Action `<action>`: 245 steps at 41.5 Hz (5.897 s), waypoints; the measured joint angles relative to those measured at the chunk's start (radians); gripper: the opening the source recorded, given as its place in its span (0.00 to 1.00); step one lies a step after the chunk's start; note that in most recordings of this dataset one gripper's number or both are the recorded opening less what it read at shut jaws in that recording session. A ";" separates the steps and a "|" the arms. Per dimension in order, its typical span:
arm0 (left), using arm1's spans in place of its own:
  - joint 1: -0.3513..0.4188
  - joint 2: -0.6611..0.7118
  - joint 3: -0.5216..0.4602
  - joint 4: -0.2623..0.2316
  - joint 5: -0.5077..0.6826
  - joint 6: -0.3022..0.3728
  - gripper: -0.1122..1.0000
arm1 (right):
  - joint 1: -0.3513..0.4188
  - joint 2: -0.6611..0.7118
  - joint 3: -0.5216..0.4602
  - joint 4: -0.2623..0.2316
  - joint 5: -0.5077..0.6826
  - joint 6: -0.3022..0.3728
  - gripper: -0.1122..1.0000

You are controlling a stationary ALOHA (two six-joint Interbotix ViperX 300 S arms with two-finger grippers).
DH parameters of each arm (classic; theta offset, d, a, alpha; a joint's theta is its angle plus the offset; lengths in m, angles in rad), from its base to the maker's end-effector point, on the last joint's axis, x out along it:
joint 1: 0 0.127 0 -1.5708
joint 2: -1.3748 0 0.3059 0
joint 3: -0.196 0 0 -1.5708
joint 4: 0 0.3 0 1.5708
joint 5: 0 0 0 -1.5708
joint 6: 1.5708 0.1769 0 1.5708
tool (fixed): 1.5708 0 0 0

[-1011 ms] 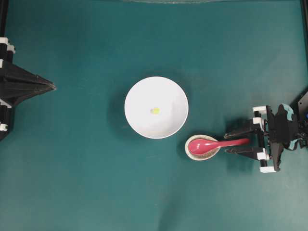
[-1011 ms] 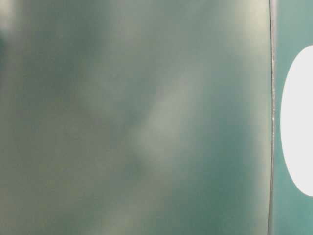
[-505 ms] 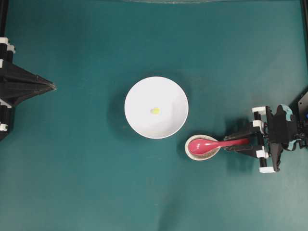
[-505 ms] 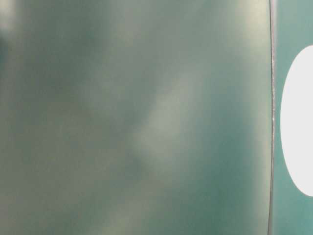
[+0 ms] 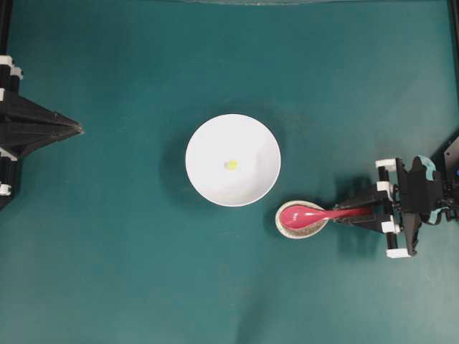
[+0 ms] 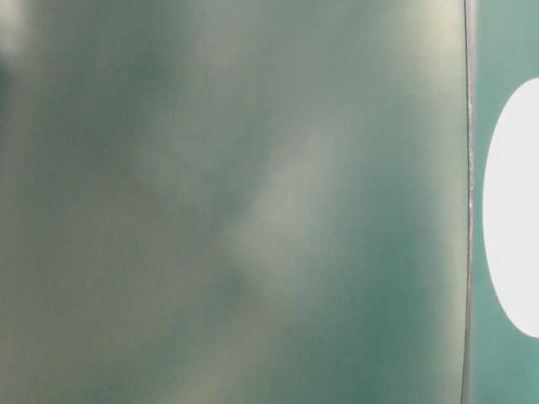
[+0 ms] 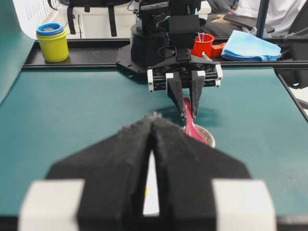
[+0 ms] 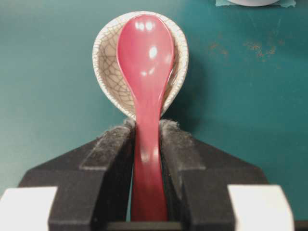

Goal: Scoop the yellow hexagonal prism block from the bowl with a spoon using the right arm.
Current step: 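Lift the red spoon out of the rest and swing it over the bowl, then lower the spoon bowl into the white bowl beside the yellow block, then push the spoon under the yellow hexagonal block and scoop it up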

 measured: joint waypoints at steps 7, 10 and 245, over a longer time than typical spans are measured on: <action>0.000 0.000 0.000 -0.002 0.000 0.000 0.11 | 0.000 -0.011 0.000 0.000 0.002 0.000 0.32; 0.000 -0.002 0.000 -0.002 0.000 0.000 0.11 | 0.000 -0.041 0.002 0.000 0.003 0.000 0.32; 0.002 -0.006 0.000 0.000 0.029 -0.002 0.11 | -0.627 -0.282 -0.707 -0.049 1.379 -0.264 0.32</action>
